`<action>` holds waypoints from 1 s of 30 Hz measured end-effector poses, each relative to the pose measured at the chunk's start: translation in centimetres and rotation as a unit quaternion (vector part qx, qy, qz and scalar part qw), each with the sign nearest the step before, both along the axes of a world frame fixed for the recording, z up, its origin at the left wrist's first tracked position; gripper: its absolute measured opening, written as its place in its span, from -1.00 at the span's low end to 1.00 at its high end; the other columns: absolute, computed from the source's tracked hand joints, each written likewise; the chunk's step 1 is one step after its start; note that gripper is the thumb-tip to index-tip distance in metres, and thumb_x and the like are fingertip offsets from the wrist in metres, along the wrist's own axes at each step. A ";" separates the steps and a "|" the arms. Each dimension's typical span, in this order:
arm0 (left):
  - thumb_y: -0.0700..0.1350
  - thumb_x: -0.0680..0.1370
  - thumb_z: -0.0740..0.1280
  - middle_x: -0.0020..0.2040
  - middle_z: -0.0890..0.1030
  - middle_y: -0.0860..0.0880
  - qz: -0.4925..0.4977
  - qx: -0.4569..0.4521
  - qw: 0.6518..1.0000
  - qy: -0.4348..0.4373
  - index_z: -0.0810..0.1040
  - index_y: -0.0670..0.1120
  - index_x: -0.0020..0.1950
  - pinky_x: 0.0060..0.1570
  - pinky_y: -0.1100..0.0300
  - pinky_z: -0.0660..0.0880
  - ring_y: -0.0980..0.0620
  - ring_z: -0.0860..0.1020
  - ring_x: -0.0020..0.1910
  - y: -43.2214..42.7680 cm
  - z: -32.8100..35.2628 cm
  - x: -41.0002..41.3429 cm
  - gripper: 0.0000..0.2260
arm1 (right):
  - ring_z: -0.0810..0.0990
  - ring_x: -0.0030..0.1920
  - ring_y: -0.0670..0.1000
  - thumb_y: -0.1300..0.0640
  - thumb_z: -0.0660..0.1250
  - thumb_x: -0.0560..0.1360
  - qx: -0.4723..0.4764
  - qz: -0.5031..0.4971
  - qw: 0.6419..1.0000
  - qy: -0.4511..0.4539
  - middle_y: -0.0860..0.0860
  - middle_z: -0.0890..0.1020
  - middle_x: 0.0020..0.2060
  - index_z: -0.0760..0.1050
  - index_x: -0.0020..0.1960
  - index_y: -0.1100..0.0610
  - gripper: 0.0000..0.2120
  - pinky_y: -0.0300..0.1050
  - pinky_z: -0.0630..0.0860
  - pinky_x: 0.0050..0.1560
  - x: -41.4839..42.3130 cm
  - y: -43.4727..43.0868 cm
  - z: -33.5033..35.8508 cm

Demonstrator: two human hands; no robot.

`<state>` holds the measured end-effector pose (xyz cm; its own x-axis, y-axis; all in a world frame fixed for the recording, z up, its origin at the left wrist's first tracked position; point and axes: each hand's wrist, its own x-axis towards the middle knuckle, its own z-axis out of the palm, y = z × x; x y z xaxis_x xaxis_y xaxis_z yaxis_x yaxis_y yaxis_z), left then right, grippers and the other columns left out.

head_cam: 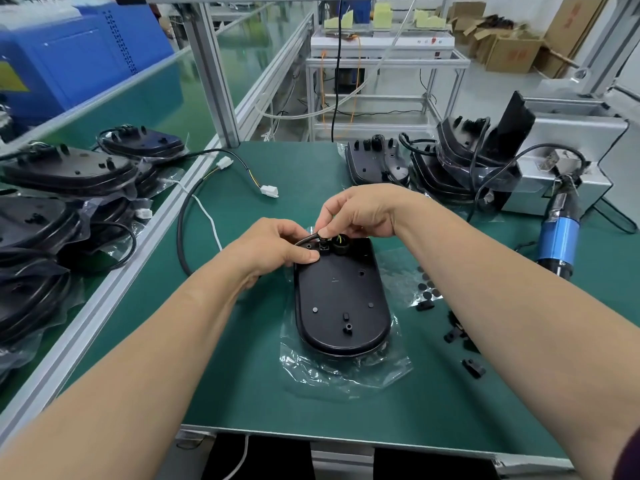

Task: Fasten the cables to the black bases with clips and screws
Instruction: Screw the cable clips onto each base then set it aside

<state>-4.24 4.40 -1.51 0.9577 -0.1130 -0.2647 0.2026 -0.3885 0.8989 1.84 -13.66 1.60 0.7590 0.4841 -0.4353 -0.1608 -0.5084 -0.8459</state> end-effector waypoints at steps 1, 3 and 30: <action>-0.26 0.35 0.55 -0.28 0.61 -0.02 0.002 0.002 1.000 -0.002 0.67 -0.15 -0.08 -0.34 0.34 0.43 0.10 0.50 -0.35 0.0 0.0 0.0 -0.82 | 0.42 -0.49 -0.18 0.41 0.39 0.49 0.012 -0.011 1.000 0.005 -0.04 0.56 -0.39 0.54 -0.23 0.15 -0.79 -0.38 0.35 -0.42 0.0 0.0 -0.2; -0.27 0.35 0.55 -0.29 0.61 -0.01 0.007 -0.004 1.000 -0.004 0.67 -0.15 -0.10 -0.39 0.38 0.43 0.13 0.50 -0.38 0.0 -0.2 -0.1 -0.83 | 0.43 -0.42 -0.16 0.42 0.34 0.51 0.032 -0.023 0.999 0.009 0.00 0.56 -0.31 0.52 -0.22 0.16 -0.78 -0.38 0.34 -0.37 -0.2 0.0 -0.6; -0.25 0.38 0.54 -0.17 0.64 0.00 0.030 -0.010 1.000 0.004 0.67 -0.09 -0.01 -0.25 0.27 0.46 0.09 0.55 -0.22 -0.2 -0.3 -0.4 -0.78 | 0.38 -0.45 -0.15 0.36 0.43 0.48 -0.024 -0.004 0.999 -0.028 -0.05 0.53 -0.42 0.55 -0.23 0.11 -0.79 -0.35 0.33 -0.43 -0.3 0.0 0.0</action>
